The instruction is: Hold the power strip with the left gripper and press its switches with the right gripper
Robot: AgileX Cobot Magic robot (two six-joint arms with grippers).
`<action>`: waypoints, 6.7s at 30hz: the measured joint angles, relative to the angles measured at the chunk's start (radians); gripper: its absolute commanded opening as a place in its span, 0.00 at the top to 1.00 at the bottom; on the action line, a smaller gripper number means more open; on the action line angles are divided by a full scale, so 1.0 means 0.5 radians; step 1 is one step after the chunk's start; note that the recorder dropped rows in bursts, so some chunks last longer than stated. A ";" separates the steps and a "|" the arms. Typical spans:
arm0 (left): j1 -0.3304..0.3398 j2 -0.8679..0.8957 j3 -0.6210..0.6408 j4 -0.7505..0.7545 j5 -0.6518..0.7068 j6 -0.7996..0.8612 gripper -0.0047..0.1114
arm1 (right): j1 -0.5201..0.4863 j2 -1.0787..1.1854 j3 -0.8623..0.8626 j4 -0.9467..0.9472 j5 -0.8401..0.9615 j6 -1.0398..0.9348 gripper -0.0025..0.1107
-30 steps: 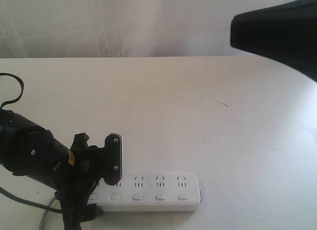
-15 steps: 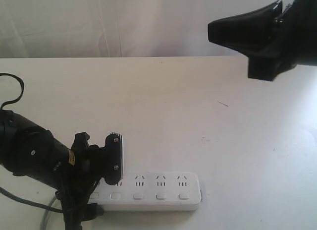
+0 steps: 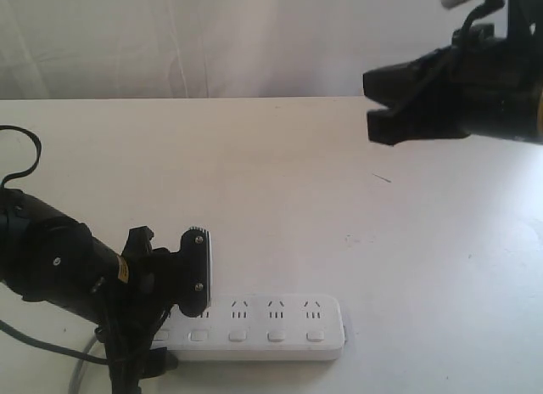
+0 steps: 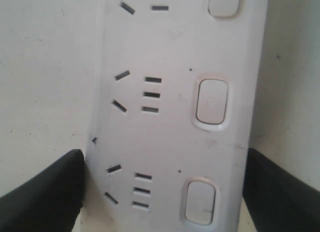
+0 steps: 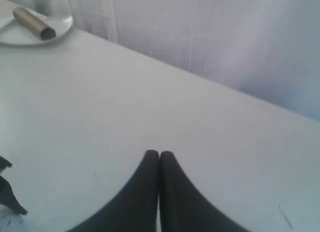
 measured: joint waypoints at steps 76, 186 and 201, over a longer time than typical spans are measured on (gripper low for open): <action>-0.022 0.000 0.000 -0.006 -0.010 -0.044 0.96 | 0.586 0.620 0.417 0.286 -0.160 -0.410 0.98; -0.025 0.144 -0.037 -0.140 0.030 -0.074 0.96 | 0.754 1.266 0.524 1.695 -0.654 -1.412 0.98; -0.025 0.144 -0.037 -0.140 0.034 -0.074 0.96 | 0.754 1.266 0.524 1.897 -0.577 -1.553 0.98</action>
